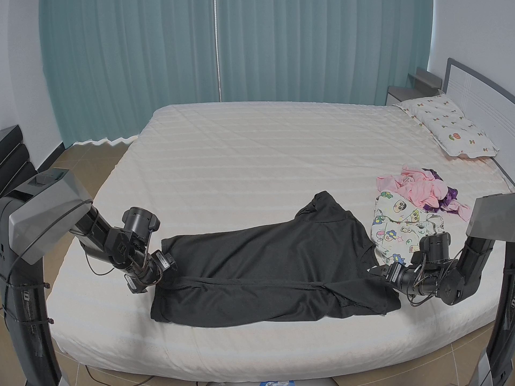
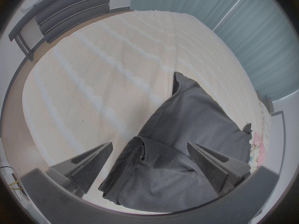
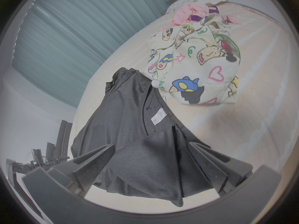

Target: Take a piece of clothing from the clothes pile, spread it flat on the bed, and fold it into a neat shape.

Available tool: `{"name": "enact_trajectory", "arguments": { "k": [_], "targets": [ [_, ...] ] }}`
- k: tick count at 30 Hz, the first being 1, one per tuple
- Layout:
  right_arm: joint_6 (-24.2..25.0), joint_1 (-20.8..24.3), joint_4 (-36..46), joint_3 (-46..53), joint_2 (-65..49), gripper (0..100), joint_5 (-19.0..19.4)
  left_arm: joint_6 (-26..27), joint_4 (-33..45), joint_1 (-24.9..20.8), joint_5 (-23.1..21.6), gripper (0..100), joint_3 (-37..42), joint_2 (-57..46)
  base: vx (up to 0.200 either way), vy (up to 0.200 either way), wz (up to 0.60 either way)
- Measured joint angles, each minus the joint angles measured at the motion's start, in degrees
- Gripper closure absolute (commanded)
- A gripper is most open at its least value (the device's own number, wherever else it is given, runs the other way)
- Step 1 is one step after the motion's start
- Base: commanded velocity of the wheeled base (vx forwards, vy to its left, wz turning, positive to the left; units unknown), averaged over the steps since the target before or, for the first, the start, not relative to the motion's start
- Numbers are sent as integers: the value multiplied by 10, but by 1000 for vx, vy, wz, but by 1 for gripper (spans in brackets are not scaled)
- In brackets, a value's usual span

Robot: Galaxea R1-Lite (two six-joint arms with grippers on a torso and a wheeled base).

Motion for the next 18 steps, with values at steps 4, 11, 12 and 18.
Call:
{"name": "enact_trajectory", "arguments": {
  "k": [4, 11, 12, 18],
  "targets": [
    [7, -4, -12, -4, 8, 0, 5, -2, 1, 14, -45, 0, 5, -11, 0, 0, 0],
    [9, -10, -33, -18, 33, 0, 7, -3, 7, 42, -126, 0, 14, -28, 0, 0, 0],
    [9, -10, -34, -22, 37, 0, 7, -3, 6, 43, -128, 0, 14, -29, 0, 0, 0],
    [10, -6, -37, -33, 51, 0, 7, -3, 3, 49, -131, 0, 17, -32, 0, 0, 0]
  ]
}}
